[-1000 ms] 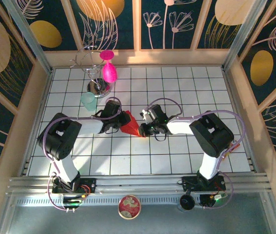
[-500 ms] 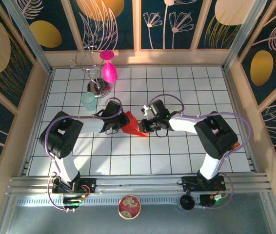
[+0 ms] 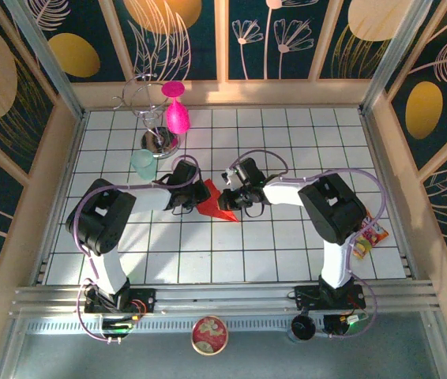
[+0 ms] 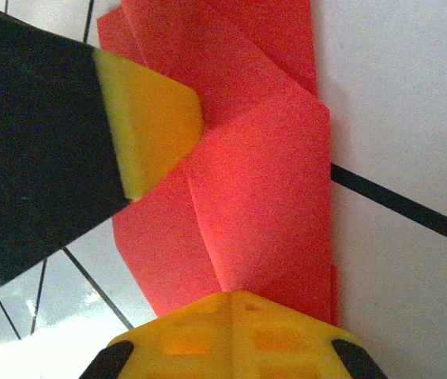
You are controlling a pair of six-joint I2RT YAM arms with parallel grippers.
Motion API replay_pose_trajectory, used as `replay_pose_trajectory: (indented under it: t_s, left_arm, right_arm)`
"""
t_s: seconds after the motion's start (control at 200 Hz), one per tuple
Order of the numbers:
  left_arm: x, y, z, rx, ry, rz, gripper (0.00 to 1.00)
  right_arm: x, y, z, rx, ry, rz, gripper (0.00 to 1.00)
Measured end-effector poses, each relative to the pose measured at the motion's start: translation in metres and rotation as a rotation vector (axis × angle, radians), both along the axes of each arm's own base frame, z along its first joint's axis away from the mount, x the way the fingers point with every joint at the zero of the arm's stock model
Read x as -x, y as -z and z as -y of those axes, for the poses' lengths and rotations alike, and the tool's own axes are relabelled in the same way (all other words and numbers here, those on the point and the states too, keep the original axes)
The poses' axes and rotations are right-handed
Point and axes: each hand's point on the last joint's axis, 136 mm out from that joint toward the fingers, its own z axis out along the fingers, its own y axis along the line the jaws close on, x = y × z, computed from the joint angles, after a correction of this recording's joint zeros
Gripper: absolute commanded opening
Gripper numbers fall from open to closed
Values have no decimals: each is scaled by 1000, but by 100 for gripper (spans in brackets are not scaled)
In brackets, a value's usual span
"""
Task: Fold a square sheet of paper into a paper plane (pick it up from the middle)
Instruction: Fourth fold the wing at the center of the table.
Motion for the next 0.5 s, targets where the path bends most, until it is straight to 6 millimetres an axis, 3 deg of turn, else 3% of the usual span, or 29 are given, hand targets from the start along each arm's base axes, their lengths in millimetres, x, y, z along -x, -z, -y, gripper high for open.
replay_pose_trajectory:
  t_s: [0.28,0.501]
  left_arm:
    - [-1,2,-2,-46,-11,-23,14]
    - [-1,3,-2,-69,-15,-31,14]
  right_arm:
    - [6,5,4,-4,-9,11,6]
    - [32,6,27,0,-18,10,6]
